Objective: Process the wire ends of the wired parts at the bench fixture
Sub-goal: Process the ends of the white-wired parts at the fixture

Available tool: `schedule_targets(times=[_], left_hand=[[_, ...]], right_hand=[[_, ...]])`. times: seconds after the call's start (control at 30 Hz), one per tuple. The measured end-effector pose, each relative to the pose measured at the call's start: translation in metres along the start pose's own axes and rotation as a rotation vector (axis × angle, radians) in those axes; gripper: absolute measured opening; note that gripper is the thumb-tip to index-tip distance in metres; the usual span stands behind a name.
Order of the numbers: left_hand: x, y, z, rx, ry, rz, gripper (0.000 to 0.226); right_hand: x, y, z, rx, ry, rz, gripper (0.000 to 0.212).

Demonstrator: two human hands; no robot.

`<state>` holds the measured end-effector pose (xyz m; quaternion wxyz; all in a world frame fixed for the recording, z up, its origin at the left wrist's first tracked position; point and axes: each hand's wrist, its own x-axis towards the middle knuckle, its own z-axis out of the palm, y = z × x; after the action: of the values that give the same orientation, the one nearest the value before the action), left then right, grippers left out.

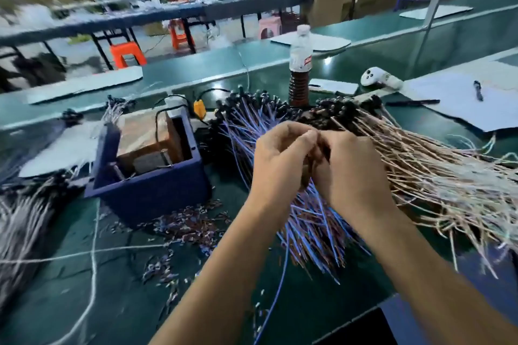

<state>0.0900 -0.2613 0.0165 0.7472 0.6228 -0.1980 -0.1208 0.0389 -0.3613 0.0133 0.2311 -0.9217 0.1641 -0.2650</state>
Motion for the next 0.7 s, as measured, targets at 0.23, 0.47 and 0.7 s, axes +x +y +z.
schedule_targets(times=[0.23, 0.47, 0.7], left_hand=[[-0.058, 0.025, -0.176, 0.371, 0.102, -0.197, 0.028], [-0.123, 0.056, -0.312, 0.805, 0.167, -0.494, 0.027], [-0.116, 0.08, -0.36, 1.096, 0.505, -0.419, 0.022]], right_hand=[[-0.051, -0.132, 0.093, 0.041, -0.468, -0.263, 0.009], [-0.094, -0.211, 0.165, 0.072, -0.466, -0.643, 0.013], [-0.099, -0.285, 0.224, 0.054, -0.397, -0.663, 0.032]])
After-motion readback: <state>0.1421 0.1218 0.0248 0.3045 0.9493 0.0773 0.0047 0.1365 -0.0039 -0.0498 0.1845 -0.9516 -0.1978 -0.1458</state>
